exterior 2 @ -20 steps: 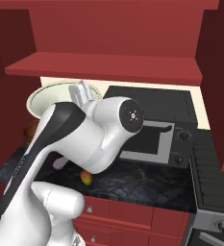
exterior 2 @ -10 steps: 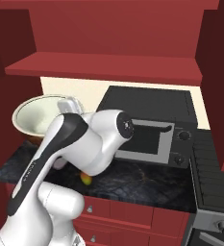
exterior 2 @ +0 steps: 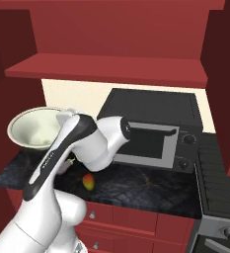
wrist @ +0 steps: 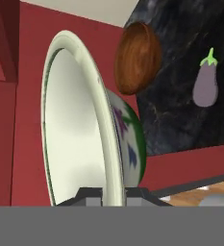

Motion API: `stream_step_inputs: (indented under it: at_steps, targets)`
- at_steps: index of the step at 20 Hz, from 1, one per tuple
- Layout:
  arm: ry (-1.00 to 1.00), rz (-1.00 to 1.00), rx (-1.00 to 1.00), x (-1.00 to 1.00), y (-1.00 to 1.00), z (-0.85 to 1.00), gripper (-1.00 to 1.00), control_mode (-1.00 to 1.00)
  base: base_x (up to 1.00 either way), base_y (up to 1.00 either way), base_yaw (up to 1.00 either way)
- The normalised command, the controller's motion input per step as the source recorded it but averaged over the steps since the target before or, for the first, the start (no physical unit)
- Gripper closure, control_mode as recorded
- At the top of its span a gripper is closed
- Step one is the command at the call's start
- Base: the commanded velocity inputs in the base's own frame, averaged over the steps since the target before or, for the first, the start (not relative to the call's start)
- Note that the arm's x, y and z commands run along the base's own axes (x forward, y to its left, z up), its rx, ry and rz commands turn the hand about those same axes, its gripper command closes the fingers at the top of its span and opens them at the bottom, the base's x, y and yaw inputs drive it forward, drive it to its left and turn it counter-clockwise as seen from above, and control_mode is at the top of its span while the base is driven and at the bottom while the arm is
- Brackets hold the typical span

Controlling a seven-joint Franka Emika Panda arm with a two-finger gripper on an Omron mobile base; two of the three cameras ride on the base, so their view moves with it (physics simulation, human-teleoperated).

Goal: Pick both bowls and place them on the counter. Then place the mango in one bowl and place the eggplant in the other bowl.

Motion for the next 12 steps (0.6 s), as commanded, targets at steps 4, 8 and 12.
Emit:
stream_step_inputs:
  at_steps: [4,8,12]
  targets:
    - [0.0,0.18,0.0,0.49,0.33,-0.42,1.0,-1.0,0.0,0.0,0.0]
    - [0.01,0.18,0.0,0.39,0.36,-0.47,1.0,-1.0,0.0,0.0,0.0]
    - [0.02,0.18,0.0,0.4,0.36,-0.51,1.0,-1.0,0.0,0.0,0.0]
